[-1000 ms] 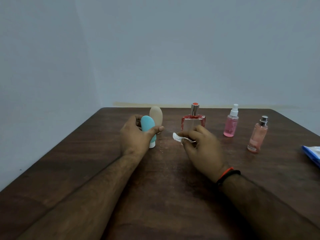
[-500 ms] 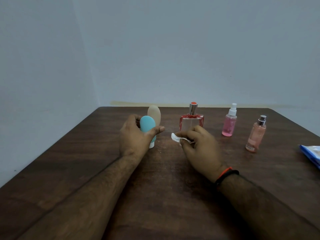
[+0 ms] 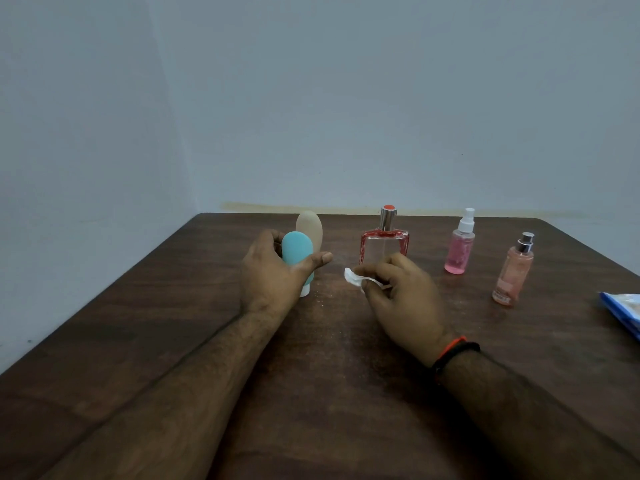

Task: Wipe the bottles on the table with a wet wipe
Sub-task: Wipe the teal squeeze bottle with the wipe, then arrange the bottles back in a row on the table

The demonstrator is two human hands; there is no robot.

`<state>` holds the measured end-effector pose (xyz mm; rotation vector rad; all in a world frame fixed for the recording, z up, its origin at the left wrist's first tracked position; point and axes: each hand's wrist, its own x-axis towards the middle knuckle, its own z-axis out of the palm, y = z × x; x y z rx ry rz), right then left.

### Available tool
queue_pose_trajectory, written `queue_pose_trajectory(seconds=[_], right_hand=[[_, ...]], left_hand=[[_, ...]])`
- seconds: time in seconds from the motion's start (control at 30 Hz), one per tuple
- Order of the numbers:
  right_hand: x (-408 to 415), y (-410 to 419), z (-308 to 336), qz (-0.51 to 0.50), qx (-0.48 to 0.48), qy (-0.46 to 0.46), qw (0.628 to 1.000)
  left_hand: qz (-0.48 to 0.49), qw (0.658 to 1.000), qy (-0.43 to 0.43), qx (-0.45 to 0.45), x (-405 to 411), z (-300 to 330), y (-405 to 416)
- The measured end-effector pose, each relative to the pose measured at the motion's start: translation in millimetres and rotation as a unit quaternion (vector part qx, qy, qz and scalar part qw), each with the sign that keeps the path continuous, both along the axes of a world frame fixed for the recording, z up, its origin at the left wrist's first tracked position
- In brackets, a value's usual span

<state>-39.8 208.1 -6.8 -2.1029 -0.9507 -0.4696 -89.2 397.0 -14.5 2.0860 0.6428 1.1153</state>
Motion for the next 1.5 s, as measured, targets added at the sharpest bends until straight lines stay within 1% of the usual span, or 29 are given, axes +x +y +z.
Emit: queue_pose_trajectory(seconds=[0.1,0.17,0.27,0.33,0.37,0.43,0.5,0.53,0.57,0.6,0.7,0.77,0.87,0.93,1.0,1.07,1.2,1.5], right_hand=[[0.7,0.2,0.0,0.003,0.003,0.007,1.0],[0.0,0.5,-0.4,0.003,0.023,0.017,1.0],[-1.4,1.8,0.9,-0.001,0.068,0.047,0.997],[-0.9,6.5,6.4,0.016,0.115,0.109,0.987],[-1.0,10.8,12.3,0.044,0.154,0.168,0.973],[-1.6,23.3,29.6,0.095,0.216,0.297,0.926],[0.5,39.8,49.7,0.121,0.245,0.362,0.891],[2.7,49.4,58.5,0.125,0.251,0.371,0.886],[4.5,59.5,66.0,0.118,0.247,0.364,0.89],[6.7,69.8,71.7,0.099,0.232,0.342,0.905],[17.8,97.8,78.4,0.0,0.133,0.204,0.97],[28.1,109.9,80.5,-0.054,0.049,0.122,0.99],[43.2,121.1,82.3,-0.083,-0.073,0.076,0.991],[51.0,125.9,80.8,-0.097,-0.119,0.06,0.986],[57.3,128.7,78.0,-0.108,-0.134,0.061,0.983],[62.7,130.0,73.1,-0.112,-0.146,0.076,0.98],[69.6,131.1,64.2,-0.112,-0.153,0.095,0.977],[74.0,138.1,62.7,-0.111,-0.16,0.084,0.977]], left_hand=[[0.0,1.0,0.013,-0.003,0.5,0.8,-0.5],[0.011,1.0,0.001,-0.005,0.5,1.9,-0.3],[0.005,0.995,-0.074,-0.072,0.7,6.0,5.7],[-0.016,0.984,-0.118,-0.129,0.4,12.6,14.8],[-0.028,0.98,-0.128,-0.149,0.4,16.4,20.3],[-0.043,0.978,-0.114,-0.169,0.6,23.1,31.6],[-0.06,0.977,-0.088,-0.184,2.7,26.2,42.2],[-0.073,0.976,-0.077,-0.192,4.4,26.9,46.4],[-0.084,0.974,-0.069,-0.198,5.9,27.5,49.9],[-0.093,0.973,-0.062,-0.202,7.4,28.4,53.0],[-0.112,0.973,-0.041,-0.195,13.5,33.0,60.6],[-0.128,0.975,-0.03,-0.181,19.4,36.2,64.8],[-0.168,0.973,-0.012,-0.161,29.1,39.3,70.0],[-0.206,0.966,0.004,-0.158,35.8,39.8,72.6],[-0.232,0.961,0.018,-0.152,41.1,39.8,74.3],[-0.234,0.962,0.032,-0.139,44.7,39.4,75.3],[-0.214,0.969,0.028,-0.118,48.5,37.6,76.3],[-0.191,0.977,0.03,-0.095,48.9,36.9,79.5]])
